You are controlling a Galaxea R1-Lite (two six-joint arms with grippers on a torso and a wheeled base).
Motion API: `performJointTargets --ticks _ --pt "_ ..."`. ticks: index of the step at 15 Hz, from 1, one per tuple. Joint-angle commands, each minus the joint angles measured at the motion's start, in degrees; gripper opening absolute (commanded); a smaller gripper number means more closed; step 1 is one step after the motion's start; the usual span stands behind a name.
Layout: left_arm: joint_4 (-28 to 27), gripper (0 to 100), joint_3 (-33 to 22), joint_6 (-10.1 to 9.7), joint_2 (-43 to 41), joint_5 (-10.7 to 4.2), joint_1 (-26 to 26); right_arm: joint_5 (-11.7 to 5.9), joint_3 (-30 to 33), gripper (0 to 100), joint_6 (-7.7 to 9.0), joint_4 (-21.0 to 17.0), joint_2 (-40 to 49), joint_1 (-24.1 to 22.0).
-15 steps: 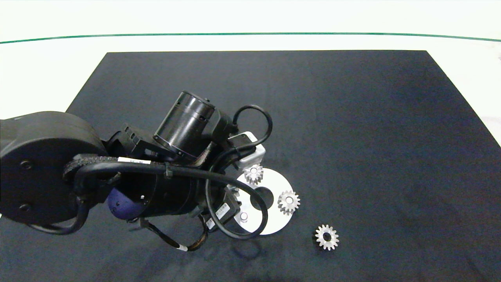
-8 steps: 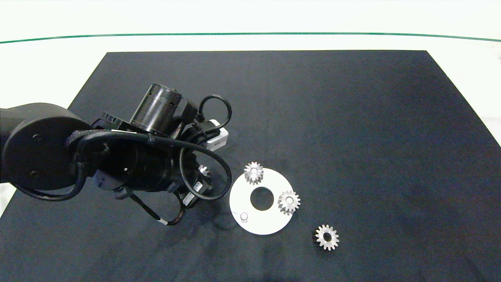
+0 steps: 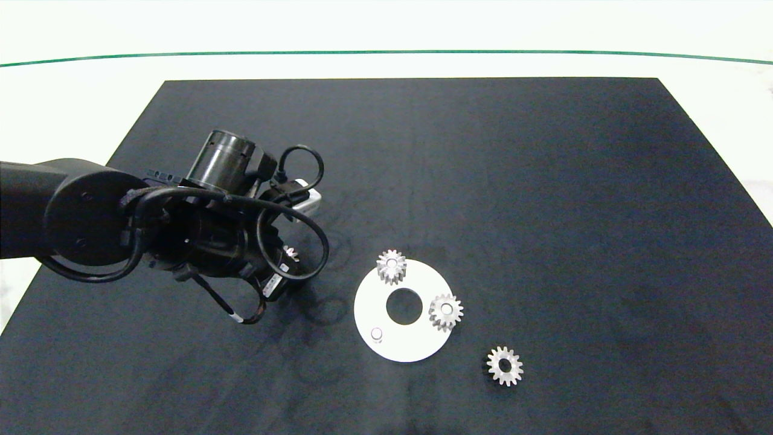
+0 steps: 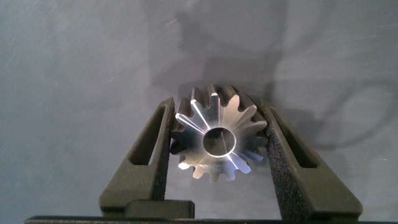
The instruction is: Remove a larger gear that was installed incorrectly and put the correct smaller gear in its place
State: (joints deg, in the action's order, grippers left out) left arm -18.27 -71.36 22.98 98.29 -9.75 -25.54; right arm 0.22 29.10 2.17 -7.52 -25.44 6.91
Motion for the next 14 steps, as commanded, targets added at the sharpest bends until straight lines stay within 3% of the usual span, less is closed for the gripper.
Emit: performJointTargets --ticks 1,2,11,14 --pt "-0.1 31 0.0 0.49 0.32 0.79 1.28 0.04 -0.01 100 0.03 0.05 -0.31 0.03" --pt "-0.1 100 0.0 0.4 0.32 1.05 1.28 0.04 -0.01 100 0.03 -0.04 -0.31 0.03" --pt "-0.53 100 0.52 -1.89 -7.15 1.31 0.67 0.22 0.17 100 0.29 -0.12 -1.19 -0.06" --pt "-1.5 100 1.23 -4.08 -14.8 1.23 0.23 0.4 0.61 100 4.77 -1.0 -4.62 0.12"
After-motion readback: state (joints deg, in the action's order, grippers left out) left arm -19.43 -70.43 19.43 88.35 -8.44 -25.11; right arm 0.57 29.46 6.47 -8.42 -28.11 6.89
